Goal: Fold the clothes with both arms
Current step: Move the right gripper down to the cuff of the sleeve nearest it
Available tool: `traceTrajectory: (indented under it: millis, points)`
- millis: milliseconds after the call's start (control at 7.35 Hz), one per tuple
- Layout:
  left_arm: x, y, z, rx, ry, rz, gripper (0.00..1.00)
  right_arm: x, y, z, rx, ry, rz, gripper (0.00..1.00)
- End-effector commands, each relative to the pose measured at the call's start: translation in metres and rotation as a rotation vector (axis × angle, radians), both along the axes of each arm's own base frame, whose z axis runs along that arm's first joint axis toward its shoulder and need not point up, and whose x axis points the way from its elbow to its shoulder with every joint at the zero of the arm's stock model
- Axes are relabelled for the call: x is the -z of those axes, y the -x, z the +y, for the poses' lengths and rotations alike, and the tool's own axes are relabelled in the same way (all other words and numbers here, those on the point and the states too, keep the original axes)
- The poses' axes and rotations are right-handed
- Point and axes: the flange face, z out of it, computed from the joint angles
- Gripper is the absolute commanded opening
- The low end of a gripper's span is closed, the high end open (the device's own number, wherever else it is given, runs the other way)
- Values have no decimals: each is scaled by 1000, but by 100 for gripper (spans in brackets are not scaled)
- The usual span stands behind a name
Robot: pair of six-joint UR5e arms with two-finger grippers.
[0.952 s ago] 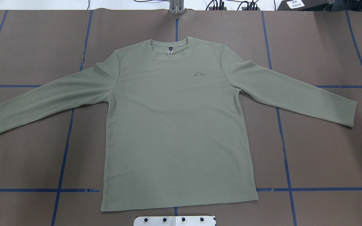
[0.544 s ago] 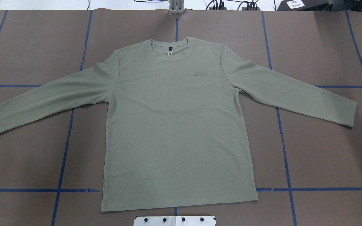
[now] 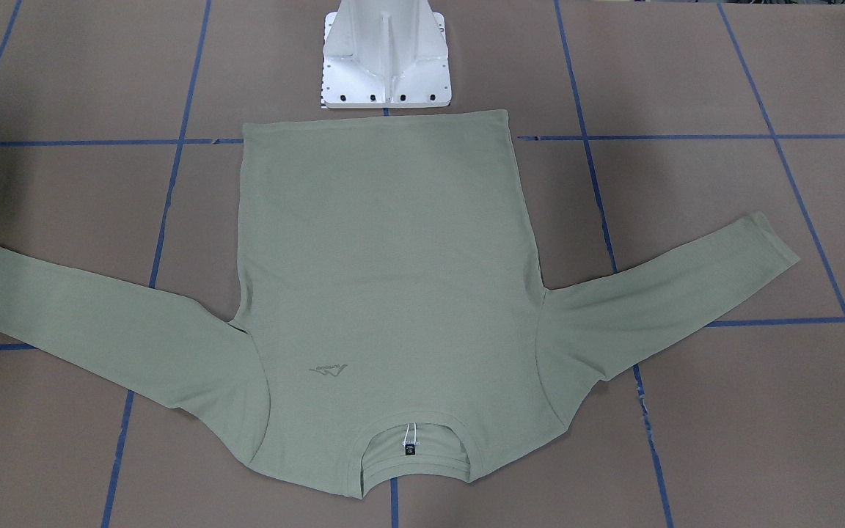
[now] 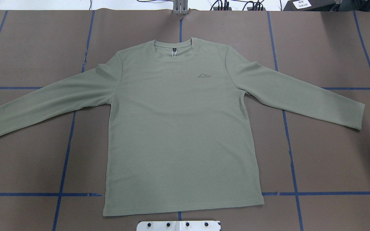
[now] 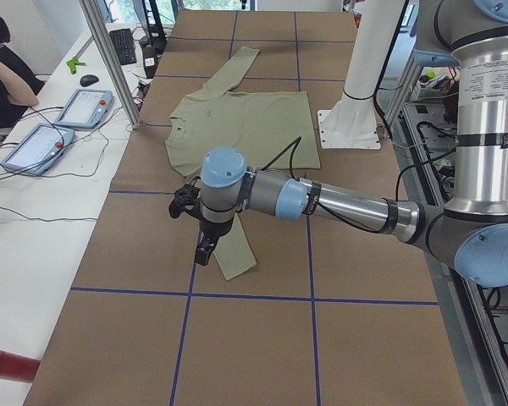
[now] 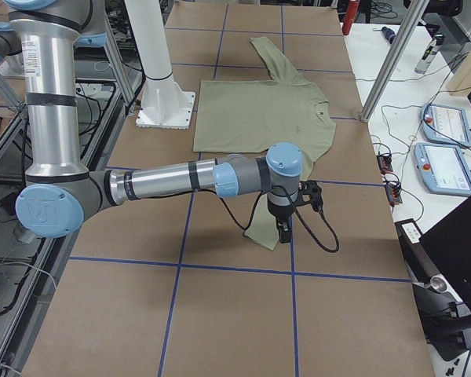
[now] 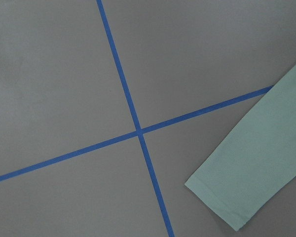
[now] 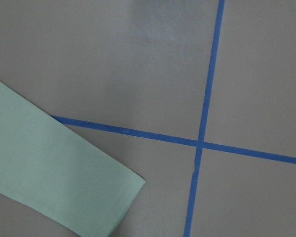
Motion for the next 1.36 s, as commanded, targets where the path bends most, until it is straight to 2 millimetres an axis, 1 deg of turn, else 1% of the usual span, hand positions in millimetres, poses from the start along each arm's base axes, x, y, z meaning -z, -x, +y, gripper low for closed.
traceTrajectory:
  millis: [0, 136, 272, 408, 544, 680, 816, 952, 1088, 1224]
  points:
    - [7, 0, -6, -1, -79, 5, 100, 16, 34, -32, -63, 34, -36, 100]
    - [12, 0, -7, -3, -131, 6, 100, -4, 52, -40, -83, 23, -66, 100]
    - [10, 0, -5, -3, -133, 6, 100, -20, 76, -42, -135, 27, -113, 100]
    - [10, 0, -5, -3, -135, 6, 100, -45, 98, -33, -183, 42, -165, 100]
    - [10, 0, -5, -4, -133, 7, 100, -68, 125, -15, -214, 65, -205, 100]
    - [9, 0, -5, -5, -133, 7, 100, -86, 135, -2, -262, 75, -215, 100]
    - [8, 0, -4, -5, -131, 7, 100, -115, 126, 26, -274, 80, -183, 97]
    - [7, 0, -4, -5, -128, 7, 100, -133, 118, 41, -290, 95, -151, 90]
    - [5, 1, -2, -3, -124, 8, 100, -134, 120, 42, -287, 96, -147, 87]
    - [5, 1, -3, -2, -123, 8, 100, -132, 134, 38, -267, 95, -147, 86]
